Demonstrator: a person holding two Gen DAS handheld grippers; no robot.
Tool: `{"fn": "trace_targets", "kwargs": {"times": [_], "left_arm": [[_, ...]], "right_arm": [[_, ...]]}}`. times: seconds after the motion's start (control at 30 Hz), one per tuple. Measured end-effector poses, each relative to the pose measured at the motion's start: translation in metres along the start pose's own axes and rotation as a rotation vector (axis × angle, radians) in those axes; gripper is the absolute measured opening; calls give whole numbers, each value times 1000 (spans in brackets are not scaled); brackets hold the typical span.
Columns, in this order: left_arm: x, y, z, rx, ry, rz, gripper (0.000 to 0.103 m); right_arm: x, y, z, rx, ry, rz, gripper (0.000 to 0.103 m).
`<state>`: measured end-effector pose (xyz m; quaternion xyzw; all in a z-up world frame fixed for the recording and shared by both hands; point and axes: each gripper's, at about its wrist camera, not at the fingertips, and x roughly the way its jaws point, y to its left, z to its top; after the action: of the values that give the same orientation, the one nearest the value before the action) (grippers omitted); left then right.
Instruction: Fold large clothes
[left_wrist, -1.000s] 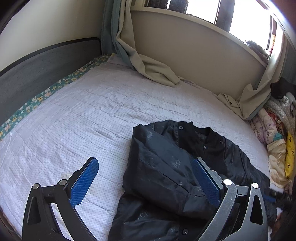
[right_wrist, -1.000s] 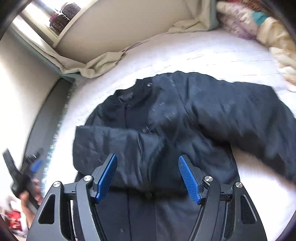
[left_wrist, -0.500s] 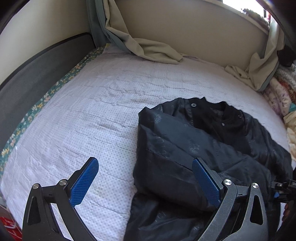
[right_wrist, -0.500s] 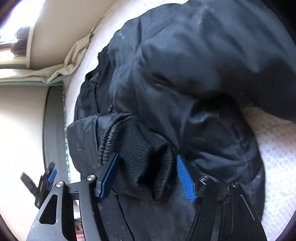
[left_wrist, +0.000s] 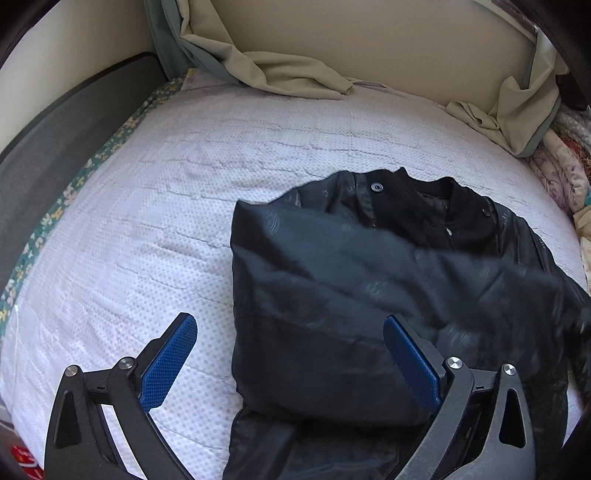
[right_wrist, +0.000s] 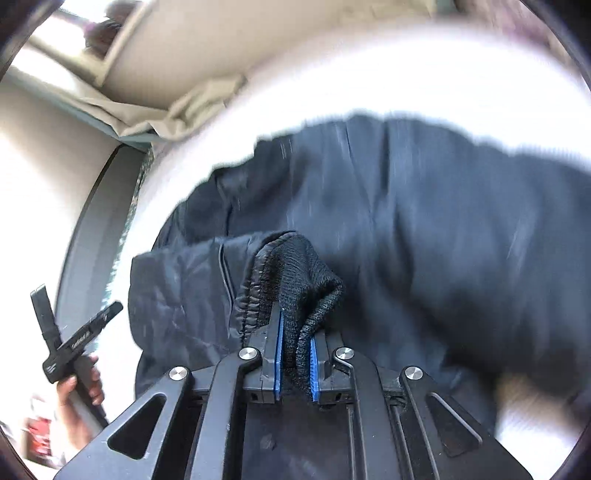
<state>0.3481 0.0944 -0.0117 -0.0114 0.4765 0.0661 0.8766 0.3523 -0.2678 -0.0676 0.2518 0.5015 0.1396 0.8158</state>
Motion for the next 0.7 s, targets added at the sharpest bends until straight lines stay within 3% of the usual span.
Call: {"fn": "trace_targets", "kwargs": {"times": [0.1,0.27,0.4,0.5,0.57,0.63,0.7], "left_arm": [[9,-4,-5,17,11,12,102],[29,-10,-12,47,46,49,102],[50,-15,-17,61,77,67,102],[54,-11,-16,44,94,57,101],[42,-4,-11,6,76,21,97],[25,4,-5,-25,27,-3,97],[10,12,1,-51,-17,-23,97]], "right_arm": [[-9,5,15,-72,-92,-66,6],[7,-4,16,-82,-117,-133,6],[34,-6,6,-110,-127,-291,10],[41,-6,1,-126,-115,-337,17],[29,-6,4,-92,-116,-318,37],[9,1,5,-96,-182,-337,43],[-13,17,2,-182,-271,-385,43]]}}
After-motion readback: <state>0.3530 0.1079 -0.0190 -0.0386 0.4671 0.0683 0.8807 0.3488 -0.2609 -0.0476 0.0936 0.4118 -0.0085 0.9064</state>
